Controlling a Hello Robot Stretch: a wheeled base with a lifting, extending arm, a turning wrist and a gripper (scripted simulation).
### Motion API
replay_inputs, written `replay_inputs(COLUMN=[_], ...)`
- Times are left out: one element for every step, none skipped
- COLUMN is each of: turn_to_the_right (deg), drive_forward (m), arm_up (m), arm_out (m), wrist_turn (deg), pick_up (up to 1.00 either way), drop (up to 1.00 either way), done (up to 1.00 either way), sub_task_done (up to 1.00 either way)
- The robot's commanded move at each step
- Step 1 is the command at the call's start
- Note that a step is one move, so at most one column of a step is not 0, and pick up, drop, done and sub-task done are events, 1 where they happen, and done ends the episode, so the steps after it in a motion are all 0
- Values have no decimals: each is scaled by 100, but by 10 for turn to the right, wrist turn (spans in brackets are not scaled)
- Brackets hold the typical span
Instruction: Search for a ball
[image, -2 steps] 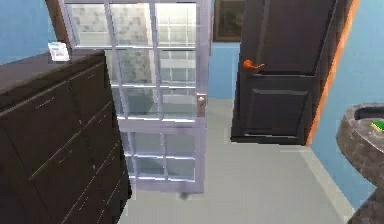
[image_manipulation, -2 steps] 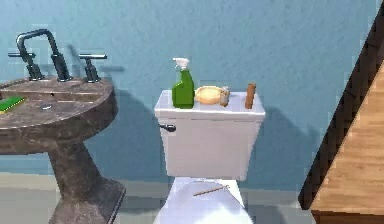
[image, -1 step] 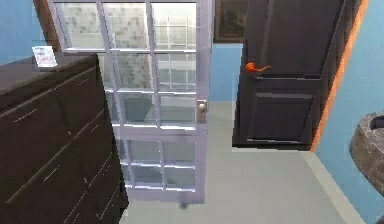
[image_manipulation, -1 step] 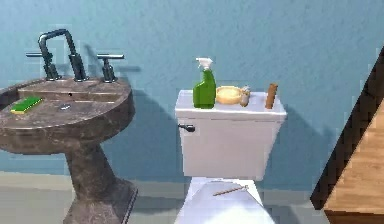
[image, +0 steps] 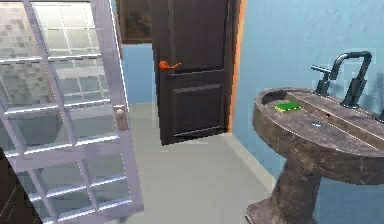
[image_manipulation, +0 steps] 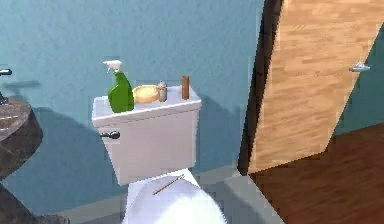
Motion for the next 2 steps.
replay_inputs(turn_to_the_right=[30,0], drive_forward=[0,100], arm_up=[0,0], arm_out=[0,0], wrist_turn=[0,0], pick_up=[0,0], drop=[0,0], done=[0,0], sub_task_done=[0,0])
